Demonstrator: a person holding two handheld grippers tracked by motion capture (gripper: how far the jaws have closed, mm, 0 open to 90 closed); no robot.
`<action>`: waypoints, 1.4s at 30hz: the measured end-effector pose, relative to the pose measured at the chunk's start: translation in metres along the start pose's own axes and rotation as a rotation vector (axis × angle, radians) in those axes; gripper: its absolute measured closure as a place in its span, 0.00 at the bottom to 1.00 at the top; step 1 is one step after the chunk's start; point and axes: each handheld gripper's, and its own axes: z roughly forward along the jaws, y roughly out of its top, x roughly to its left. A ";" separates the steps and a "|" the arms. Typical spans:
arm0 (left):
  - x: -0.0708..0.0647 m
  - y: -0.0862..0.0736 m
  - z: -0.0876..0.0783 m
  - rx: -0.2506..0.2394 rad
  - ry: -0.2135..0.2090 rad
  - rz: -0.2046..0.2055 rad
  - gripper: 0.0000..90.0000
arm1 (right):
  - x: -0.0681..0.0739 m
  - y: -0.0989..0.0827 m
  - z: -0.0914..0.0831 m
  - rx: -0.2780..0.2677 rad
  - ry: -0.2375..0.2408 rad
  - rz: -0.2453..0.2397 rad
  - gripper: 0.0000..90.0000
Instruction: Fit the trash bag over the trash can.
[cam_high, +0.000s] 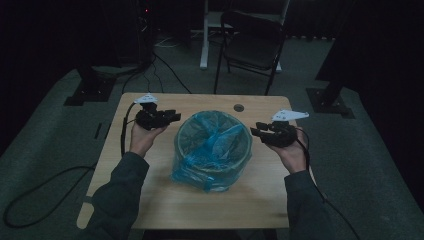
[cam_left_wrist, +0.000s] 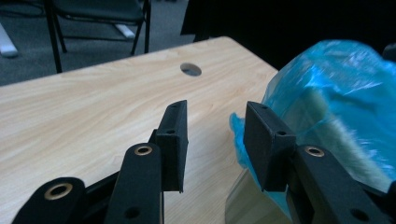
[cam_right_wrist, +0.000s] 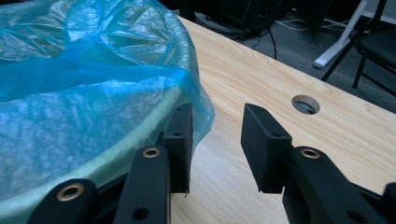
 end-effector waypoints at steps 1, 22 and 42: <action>-0.001 0.001 -0.003 -0.007 -0.002 0.007 0.67 | 0.001 -0.001 -0.001 0.000 0.003 -0.002 0.70; -0.071 0.041 -0.018 -0.009 -0.159 0.251 0.67 | 0.013 -0.021 -0.008 0.008 0.009 -0.008 0.69; -0.119 0.057 0.011 0.145 -0.242 0.447 0.78 | 0.013 -0.026 -0.006 0.019 0.018 -0.009 0.69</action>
